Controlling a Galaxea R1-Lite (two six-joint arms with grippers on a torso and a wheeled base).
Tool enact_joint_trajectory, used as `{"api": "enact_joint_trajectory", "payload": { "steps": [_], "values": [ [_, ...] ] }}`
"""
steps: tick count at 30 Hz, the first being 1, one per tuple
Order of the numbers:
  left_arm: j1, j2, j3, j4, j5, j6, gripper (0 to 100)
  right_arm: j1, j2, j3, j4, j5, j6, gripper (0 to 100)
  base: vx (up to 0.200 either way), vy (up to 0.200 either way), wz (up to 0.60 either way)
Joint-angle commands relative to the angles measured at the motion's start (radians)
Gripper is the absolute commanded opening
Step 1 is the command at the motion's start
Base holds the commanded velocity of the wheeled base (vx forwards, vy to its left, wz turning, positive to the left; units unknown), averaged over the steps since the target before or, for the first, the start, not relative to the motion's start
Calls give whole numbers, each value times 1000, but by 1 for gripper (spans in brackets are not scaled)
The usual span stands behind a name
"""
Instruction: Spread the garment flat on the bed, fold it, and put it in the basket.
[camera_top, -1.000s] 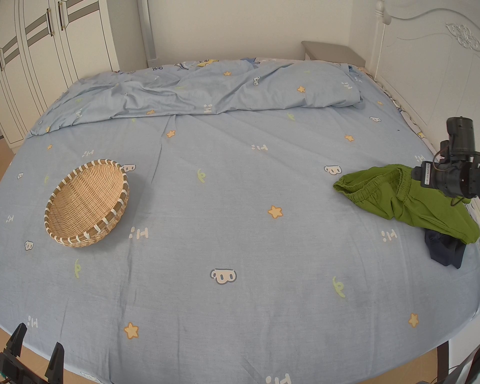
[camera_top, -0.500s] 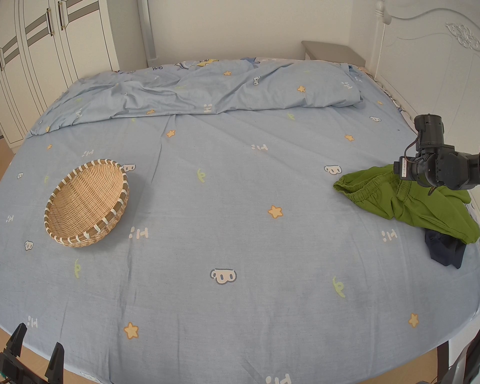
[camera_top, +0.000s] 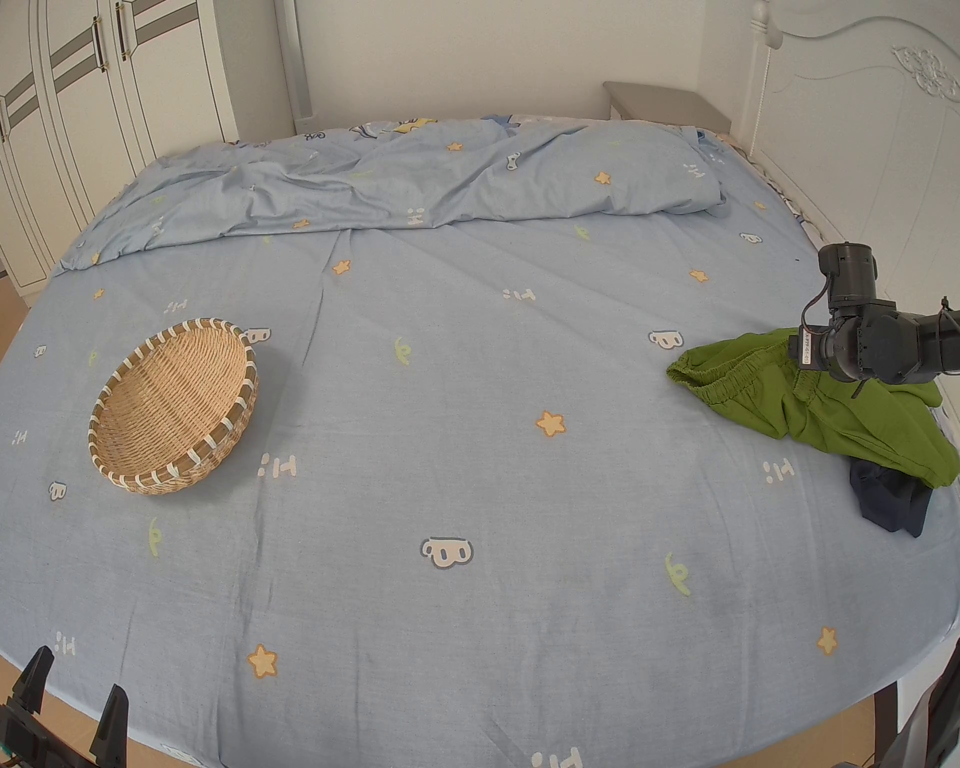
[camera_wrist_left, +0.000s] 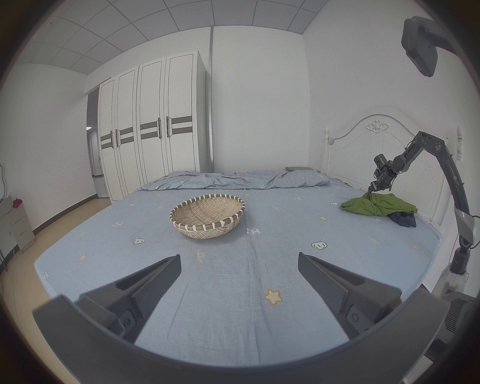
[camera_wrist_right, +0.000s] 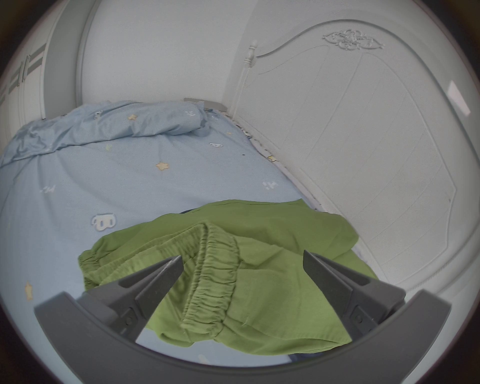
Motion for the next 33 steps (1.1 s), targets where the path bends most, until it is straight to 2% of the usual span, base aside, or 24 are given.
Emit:
{"api": "enact_joint_trajectory", "payload": {
  "steps": [1, 7, 24, 25, 33],
  "values": [
    [0, -4, 18, 0, 0, -1, 100, 6, 58, -51, 4, -36, -2, 100, 0, 0, 0],
    [0, -4, 18, 0, 0, 1, 100, 23, 63, -51, 6, -47, -2, 100, 0, 0, 0],
    [0, -4, 18, 0, 0, -1, 100, 8, 103, -55, 2, -79, 3, 100, 0, 0, 0],
    [0, -4, 18, 0, 0, -1, 100, 9, 104, -58, 1, -79, 3, 0, 0, 0, 0],
    [0, -4, 18, 0, 0, 1, 100, 21, 98, -74, -1, -79, 7, 0, 0, 0, 0]
  ]
}}
